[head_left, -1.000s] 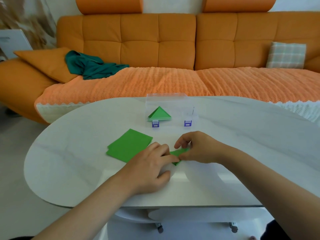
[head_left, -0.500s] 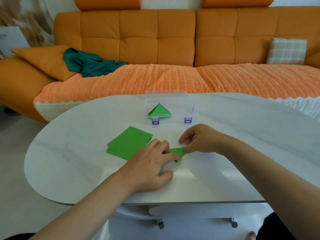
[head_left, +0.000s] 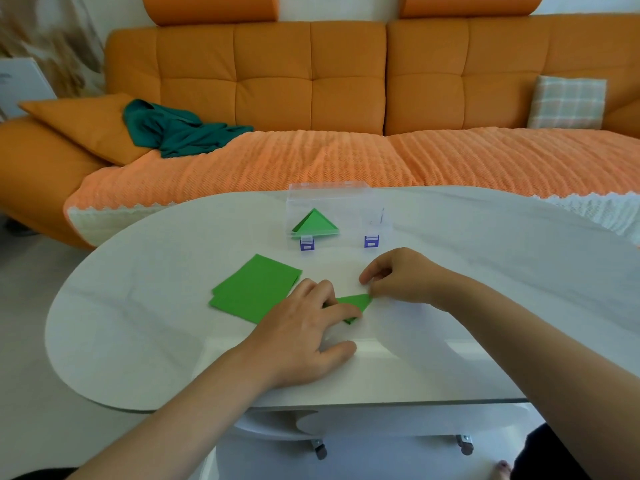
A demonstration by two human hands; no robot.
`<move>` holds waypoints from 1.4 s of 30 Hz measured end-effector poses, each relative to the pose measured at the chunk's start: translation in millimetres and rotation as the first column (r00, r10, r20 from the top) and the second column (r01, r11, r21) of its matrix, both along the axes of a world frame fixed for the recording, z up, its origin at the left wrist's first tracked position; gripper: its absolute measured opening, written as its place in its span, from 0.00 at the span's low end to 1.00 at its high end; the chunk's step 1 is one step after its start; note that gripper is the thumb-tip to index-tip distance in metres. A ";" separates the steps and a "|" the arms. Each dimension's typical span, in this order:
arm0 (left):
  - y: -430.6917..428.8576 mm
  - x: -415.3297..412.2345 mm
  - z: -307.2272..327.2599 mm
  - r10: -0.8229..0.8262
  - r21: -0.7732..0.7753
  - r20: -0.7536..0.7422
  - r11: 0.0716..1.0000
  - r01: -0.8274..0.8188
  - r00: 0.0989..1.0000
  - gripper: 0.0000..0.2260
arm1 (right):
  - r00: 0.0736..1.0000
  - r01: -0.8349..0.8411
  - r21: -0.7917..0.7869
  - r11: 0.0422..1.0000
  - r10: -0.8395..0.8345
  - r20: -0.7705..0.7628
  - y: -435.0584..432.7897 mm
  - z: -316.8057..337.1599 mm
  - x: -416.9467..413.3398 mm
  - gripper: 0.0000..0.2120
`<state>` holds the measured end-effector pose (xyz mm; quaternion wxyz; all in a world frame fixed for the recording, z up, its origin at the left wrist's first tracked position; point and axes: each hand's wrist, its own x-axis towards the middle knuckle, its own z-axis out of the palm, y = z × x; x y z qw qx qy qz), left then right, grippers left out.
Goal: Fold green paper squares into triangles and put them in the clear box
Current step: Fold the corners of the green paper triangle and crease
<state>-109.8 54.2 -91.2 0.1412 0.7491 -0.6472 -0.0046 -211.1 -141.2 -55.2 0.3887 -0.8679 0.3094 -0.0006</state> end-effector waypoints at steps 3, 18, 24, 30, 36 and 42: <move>-4.5 -4.3 0.7 0.032 0.024 -0.018 0.999 -0.032 0.999 0.22 | 0.997 -0.059 -0.050 0.997 0.057 -0.054 3.2 -1.2 -1.1 0.15; 10.5 3.4 4.2 -0.001 0.042 -0.243 0.999 0.011 0.970 0.15 | 0.994 -0.064 -0.115 0.991 0.054 -0.093 6.1 2.2 3.4 0.16; 13.1 1.4 5.9 0.020 0.046 -0.196 0.999 -0.011 0.981 0.20 | 0.993 -0.080 -0.117 0.990 0.069 -0.095 6.5 2.8 4.4 0.15; 3.0 -7.2 5.0 0.051 0.084 -0.016 0.995 -0.049 0.999 0.26 | 0.994 -0.075 -0.113 0.991 0.064 -0.091 5.8 2.4 3.9 0.14; -0.2 -5.0 7.6 0.055 0.119 0.002 0.991 -0.055 0.998 0.25 | 0.998 0.033 -0.057 0.998 -0.036 -0.054 1.4 2.4 6.6 0.08; -2.5 -4.1 5.9 0.071 0.110 -0.034 0.992 -0.067 0.997 0.24 | 0.993 0.111 -0.025 0.994 -0.112 -0.038 -0.8 4.0 9.1 0.11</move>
